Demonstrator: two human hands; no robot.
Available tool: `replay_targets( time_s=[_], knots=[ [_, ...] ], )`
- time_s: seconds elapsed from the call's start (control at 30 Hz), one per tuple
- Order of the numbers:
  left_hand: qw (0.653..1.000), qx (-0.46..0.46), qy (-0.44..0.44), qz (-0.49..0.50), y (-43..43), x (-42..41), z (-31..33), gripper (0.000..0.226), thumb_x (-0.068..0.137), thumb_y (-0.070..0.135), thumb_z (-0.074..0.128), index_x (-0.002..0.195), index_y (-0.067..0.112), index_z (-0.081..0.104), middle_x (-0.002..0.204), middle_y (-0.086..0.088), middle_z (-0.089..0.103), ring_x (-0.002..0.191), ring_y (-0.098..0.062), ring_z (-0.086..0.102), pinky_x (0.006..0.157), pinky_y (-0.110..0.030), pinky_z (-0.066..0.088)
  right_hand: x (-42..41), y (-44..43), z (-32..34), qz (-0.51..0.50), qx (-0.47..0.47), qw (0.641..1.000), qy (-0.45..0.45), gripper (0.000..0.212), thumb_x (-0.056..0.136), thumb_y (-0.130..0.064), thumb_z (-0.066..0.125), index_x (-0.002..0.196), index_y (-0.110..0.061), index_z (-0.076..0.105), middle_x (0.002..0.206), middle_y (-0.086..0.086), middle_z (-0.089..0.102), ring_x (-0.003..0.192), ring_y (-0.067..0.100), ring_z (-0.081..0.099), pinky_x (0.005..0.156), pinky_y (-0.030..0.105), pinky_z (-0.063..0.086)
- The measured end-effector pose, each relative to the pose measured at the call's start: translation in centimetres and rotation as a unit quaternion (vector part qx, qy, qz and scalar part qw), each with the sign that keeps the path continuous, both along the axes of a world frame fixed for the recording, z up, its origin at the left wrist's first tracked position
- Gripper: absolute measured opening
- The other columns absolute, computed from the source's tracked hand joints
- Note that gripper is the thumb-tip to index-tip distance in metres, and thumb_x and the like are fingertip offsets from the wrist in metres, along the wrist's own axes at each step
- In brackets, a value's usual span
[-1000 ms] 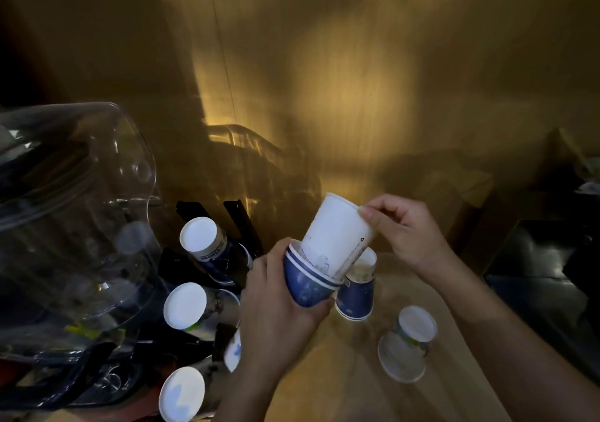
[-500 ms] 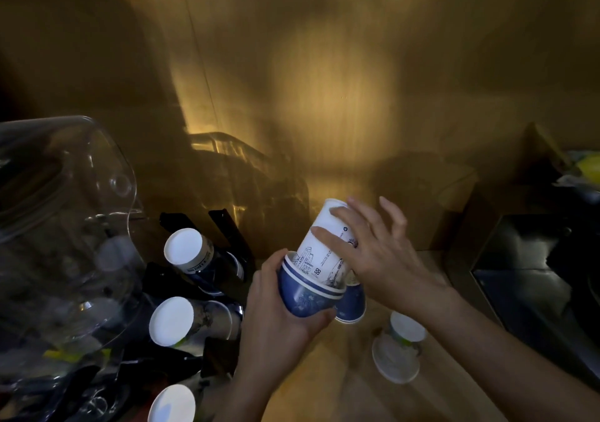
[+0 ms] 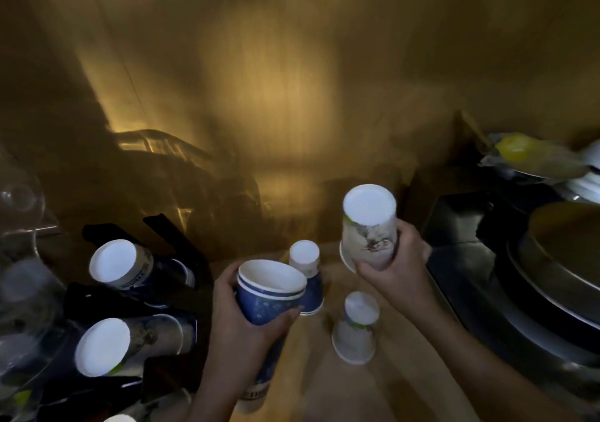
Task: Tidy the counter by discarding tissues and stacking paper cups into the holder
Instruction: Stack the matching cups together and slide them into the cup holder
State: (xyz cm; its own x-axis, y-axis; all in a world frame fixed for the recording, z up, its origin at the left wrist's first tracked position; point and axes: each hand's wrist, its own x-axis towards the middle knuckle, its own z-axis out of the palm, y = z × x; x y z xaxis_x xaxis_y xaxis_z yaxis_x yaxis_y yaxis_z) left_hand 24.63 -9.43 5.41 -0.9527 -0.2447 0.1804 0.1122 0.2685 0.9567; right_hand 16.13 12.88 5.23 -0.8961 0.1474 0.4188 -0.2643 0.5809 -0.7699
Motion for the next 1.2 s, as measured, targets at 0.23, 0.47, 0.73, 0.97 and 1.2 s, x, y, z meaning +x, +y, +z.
replay_targets(
  time_s=[0.23, 0.47, 0.73, 0.97, 1.2],
  knots=[
    [0.999, 0.007, -0.041, 0.002, 0.2, -0.6, -2.7, 0.086, 0.045, 0.030, 0.091, 0.094, 0.070, 0.032, 0.106, 0.025, 0.049, 0.092, 0.015, 0.053, 0.073, -0.016, 0.043, 3.8, 2.2, -5.6, 0.056, -0.156, 0.973, -0.163, 0.065, 0.055, -0.020, 0.085, 0.101, -0.043, 0.045, 0.112, -0.004, 0.060, 0.107, 0.016, 0.057, 0.091, 0.047, 0.051],
    [0.995, 0.053, -0.083, -0.019, 1.6, -0.6, -3.9, 0.084, 0.055, 0.015, 0.088, 0.108, 0.046, 0.032, 0.107, 0.027, 0.046, 0.092, 0.013, 0.050, 0.067, -0.009, 0.042, 4.1, 1.2, -8.8, 0.022, -0.089, 0.965, -0.245, 0.073, 0.055, -0.023, 0.086, 0.113, -0.030, 0.043, 0.106, -0.007, 0.057, 0.103, 0.013, 0.053, 0.088, 0.030, 0.044],
    [0.993, 0.033, -0.117, -0.008, 2.2, -0.2, -4.3, 0.085, 0.055, 0.014, 0.088, 0.116, 0.031, 0.033, 0.101, 0.026, 0.046, 0.086, 0.010, 0.050, 0.056, -0.001, 0.044, 4.1, 1.9, -11.2, 0.040, 0.046, 0.928, -0.368, 0.073, 0.063, -0.022, 0.078, 0.125, -0.024, 0.040, 0.114, -0.008, 0.055, 0.116, 0.017, 0.049, 0.086, 0.027, 0.021],
    [0.987, 0.059, -0.146, -0.025, 3.5, -0.1, -5.1, 0.083, 0.055, 0.011, 0.088, 0.112, 0.035, 0.032, 0.101, 0.025, 0.045, 0.081, 0.017, 0.055, 0.057, 0.000, 0.045, 2.6, 3.2, -6.0, -0.021, -0.058, 0.968, -0.243, 0.035, 0.080, 0.010, 0.051, 0.108, -0.010, 0.056, 0.104, 0.007, 0.062, 0.100, 0.023, 0.057, 0.085, 0.033, 0.043],
    [0.994, 0.004, -0.106, -0.041, 5.9, 0.5, -4.7, 0.083, 0.049, 0.022, 0.089, 0.103, 0.053, 0.034, 0.115, 0.012, 0.052, 0.101, -0.008, 0.058, 0.078, -0.021, 0.050, 4.0, -0.2, 0.9, 0.220, -0.053, 0.963, -0.147, 0.015, 0.084, -0.019, 0.062, 0.080, -0.032, 0.069, 0.082, -0.010, 0.067, 0.079, 0.003, 0.060, 0.068, 0.013, 0.047]
  ],
)
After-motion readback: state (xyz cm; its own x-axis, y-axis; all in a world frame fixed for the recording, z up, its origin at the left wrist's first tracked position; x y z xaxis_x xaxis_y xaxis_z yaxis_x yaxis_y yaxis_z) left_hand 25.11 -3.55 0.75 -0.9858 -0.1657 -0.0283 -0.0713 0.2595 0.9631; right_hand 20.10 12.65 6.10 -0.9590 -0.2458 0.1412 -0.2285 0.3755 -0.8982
